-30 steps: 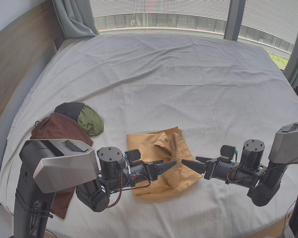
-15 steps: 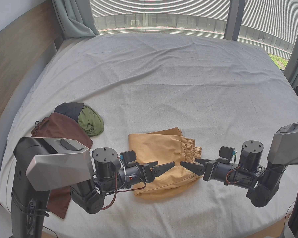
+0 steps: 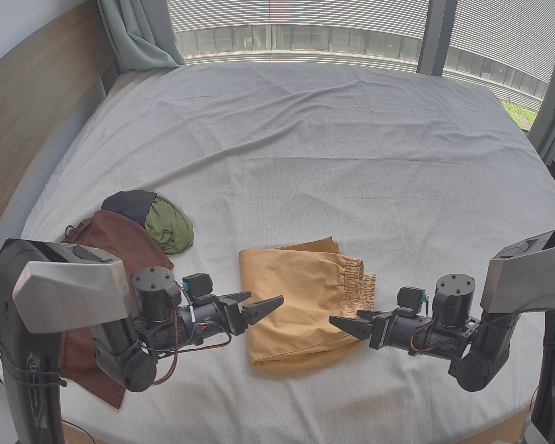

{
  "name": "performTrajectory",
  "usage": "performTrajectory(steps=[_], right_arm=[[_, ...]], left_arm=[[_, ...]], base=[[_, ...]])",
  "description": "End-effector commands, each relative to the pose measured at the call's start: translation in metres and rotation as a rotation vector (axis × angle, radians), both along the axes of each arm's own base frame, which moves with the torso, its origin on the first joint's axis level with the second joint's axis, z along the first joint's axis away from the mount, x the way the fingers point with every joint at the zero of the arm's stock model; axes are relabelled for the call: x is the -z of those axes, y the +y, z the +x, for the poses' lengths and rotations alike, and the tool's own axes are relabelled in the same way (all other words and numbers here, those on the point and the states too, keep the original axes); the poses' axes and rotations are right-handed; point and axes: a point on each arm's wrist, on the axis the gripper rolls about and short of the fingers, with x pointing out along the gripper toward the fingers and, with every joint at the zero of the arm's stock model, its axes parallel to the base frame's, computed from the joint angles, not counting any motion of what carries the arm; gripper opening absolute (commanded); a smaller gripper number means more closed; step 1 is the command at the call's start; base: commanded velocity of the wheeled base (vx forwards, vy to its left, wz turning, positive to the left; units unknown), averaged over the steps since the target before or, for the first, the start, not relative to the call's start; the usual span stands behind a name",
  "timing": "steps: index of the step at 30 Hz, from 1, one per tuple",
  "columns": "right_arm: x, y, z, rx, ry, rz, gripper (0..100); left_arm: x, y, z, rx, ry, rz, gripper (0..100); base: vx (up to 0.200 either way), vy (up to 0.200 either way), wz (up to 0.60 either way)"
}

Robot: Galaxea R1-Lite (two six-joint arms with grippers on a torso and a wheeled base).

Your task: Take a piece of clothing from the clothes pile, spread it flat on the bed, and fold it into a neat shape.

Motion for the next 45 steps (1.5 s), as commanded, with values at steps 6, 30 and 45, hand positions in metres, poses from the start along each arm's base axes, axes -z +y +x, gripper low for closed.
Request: performTrajectory(steps=[6,30,45], right_arm=[[0.027,-0.001,0.000,0.001,0.077,-0.038,100],[0.036,-0.005,0.001,0.001,0.072,-0.077,100],[-0.003,-0.006,-0.003,0.002,-0.027,-0.031,100]], left_arm=[[-0.037,0.045,-0.010,-0.097,-0.047,-0.014,100],[-0.040,0.085,-0.016,-0.139,-0.088,0.050,100],[-0.035,0.089,-0.038,-0.041,-0.200,0.204,100]], base=[[0.000,0.000,0.00],[0.000,0.000,0.00],[0.000,0.000,0.00]])
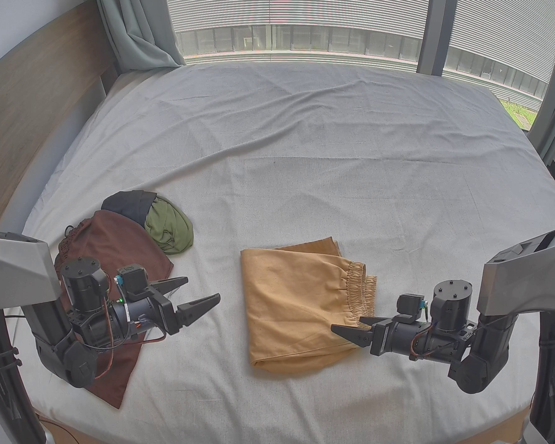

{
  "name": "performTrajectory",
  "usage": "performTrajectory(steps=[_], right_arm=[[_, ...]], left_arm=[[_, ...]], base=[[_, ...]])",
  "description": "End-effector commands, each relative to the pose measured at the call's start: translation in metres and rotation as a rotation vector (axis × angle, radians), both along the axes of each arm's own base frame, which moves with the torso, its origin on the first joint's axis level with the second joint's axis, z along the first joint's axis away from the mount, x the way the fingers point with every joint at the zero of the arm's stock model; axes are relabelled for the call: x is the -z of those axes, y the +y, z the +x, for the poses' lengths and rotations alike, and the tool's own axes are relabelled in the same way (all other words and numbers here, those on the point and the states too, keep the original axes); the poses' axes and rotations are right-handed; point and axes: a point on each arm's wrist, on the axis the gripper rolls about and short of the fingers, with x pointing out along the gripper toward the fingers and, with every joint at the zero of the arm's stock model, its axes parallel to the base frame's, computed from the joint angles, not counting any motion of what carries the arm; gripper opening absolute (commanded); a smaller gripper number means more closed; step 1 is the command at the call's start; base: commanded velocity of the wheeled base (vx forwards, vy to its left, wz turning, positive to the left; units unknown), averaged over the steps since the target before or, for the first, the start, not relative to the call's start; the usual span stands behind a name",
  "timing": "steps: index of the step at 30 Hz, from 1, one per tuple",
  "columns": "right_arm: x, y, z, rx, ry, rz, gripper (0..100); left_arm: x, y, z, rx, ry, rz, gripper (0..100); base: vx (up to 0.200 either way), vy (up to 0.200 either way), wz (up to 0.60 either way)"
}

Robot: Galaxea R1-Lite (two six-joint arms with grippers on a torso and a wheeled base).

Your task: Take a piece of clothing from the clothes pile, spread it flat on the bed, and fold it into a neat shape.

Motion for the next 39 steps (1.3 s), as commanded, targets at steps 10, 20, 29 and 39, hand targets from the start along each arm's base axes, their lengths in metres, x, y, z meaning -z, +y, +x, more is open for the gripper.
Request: performTrajectory(steps=[10,20,29,39], right_arm=[[-0.019,-0.004,-0.002,0.006,-0.052,0.021,100],[-0.017,-0.012,0.001,0.028,-0.054,0.006,100],[-0.012,-0.019,0.000,0.051,-0.033,-0.008,100],[0.010,-0.023,0.005,0.051,-0.009,-0.064,100]], left_arm=[[-0.001,0.005,-0.014,0.164,-0.182,0.162,100],[-0.017,0.011,-0.009,0.181,-0.282,0.166,100],[-0.017,0.015,-0.007,0.171,-0.284,0.168,100],[-0.015,0.015,-0.008,0.173,-0.276,0.168,100]], base=[[0.000,0.000,0.00],[0.000,0.000,0.00],[0.000,0.000,0.00],[0.000,0.000,0.00]])
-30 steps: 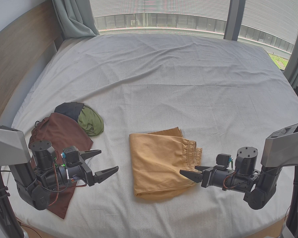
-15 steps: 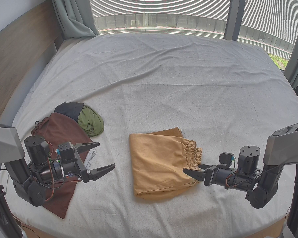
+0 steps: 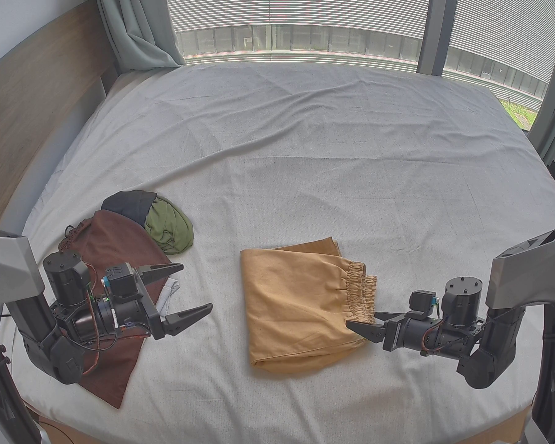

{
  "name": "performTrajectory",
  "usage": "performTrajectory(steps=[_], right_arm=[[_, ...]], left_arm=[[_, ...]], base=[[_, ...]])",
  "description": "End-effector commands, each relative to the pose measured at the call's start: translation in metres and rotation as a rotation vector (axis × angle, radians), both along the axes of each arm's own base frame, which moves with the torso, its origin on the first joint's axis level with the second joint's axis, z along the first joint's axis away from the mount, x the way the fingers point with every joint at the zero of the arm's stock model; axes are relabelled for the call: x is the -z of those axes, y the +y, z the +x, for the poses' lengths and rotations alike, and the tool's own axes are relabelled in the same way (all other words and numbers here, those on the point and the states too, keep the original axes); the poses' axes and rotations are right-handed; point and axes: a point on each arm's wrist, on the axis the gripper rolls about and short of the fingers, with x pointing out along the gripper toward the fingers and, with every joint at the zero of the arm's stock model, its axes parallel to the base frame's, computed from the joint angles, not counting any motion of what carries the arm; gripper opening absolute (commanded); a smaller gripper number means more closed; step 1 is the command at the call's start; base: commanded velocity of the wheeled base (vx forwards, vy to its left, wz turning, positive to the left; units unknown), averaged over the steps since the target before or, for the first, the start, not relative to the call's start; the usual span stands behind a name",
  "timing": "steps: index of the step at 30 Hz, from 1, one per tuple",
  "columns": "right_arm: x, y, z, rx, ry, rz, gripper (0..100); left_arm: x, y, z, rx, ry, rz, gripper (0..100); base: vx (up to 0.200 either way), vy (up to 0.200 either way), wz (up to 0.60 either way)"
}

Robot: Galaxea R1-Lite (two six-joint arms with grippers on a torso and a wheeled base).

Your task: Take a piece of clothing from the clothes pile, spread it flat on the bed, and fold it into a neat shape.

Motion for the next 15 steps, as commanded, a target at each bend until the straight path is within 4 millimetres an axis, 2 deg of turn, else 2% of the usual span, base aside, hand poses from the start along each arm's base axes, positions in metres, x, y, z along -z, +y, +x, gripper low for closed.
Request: performTrajectory(steps=[1,15], right_arm=[[0.012,-0.002,0.002,0.005,0.032,-0.015,100],[0.039,-0.007,0.011,0.030,0.077,-0.049,100]], left_arm=[[0.001,0.000,0.000,-0.001,0.005,0.001,100],[0.002,-0.001,-0.001,0.004,0.008,0.001,100]], base=[[0.000,0.000,0.00],[0.000,0.000,0.00]])
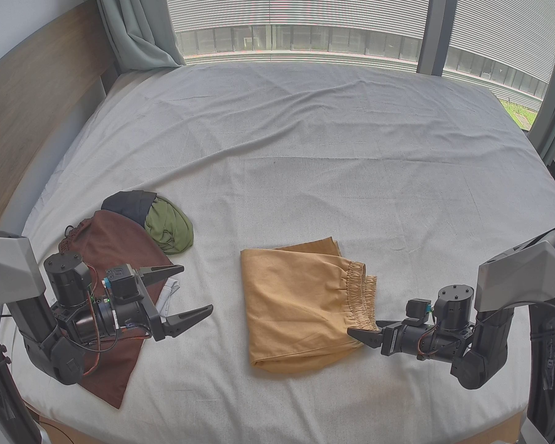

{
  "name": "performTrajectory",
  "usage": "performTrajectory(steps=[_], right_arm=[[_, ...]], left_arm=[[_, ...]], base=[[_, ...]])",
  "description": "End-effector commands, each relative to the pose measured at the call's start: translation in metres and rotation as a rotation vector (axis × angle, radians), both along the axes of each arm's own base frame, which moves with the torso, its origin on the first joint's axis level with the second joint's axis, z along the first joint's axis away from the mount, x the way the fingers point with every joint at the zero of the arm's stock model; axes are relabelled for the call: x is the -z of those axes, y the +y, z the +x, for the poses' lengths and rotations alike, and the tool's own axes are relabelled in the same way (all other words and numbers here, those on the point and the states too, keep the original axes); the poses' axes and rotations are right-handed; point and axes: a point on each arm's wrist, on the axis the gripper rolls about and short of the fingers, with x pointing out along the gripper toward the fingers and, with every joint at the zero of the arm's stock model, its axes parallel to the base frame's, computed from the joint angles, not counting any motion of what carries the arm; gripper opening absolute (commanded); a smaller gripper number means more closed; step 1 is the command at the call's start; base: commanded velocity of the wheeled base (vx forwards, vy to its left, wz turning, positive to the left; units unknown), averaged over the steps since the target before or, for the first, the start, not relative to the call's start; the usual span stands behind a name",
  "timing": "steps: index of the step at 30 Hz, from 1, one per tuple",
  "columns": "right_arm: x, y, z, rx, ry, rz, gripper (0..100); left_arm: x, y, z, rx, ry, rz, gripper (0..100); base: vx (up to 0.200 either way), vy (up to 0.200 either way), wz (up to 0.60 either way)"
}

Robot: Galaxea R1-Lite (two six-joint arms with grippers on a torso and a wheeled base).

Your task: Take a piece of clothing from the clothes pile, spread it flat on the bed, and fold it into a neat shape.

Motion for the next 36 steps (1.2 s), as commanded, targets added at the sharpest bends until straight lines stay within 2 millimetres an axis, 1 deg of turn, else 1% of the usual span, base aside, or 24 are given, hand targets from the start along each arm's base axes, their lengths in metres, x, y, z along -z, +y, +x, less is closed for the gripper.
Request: performTrajectory(steps=[1,9,15,23,35,36], right_arm=[[0.013,-0.002,0.002,0.007,0.031,-0.011,100],[0.027,0.005,0.009,-0.001,0.041,-0.008,100],[0.025,0.010,0.016,0.008,0.040,0.031,100],[0.016,0.028,0.014,-0.012,0.058,0.100,100],[0.016,0.028,0.016,-0.010,0.052,0.104,100],[0.016,0.028,0.016,-0.008,0.052,0.104,0]], left_arm=[[0.000,0.000,0.000,0.001,0.001,0.000,100],[0.001,-0.001,-0.001,0.004,0.005,0.002,100],[0.002,-0.001,-0.001,0.005,-0.008,0.014,100],[0.000,-0.001,-0.001,0.005,-0.014,0.013,100],[0.001,-0.001,-0.001,0.007,-0.013,0.013,100],[0.001,-0.001,-0.001,0.007,-0.010,0.014,100]], base=[[0.000,0.000,0.00],[0.000,0.000,0.00],[0.000,0.000,0.00],[0.000,0.000,0.00],[0.000,0.000,0.00],[0.000,0.000,0.00]])
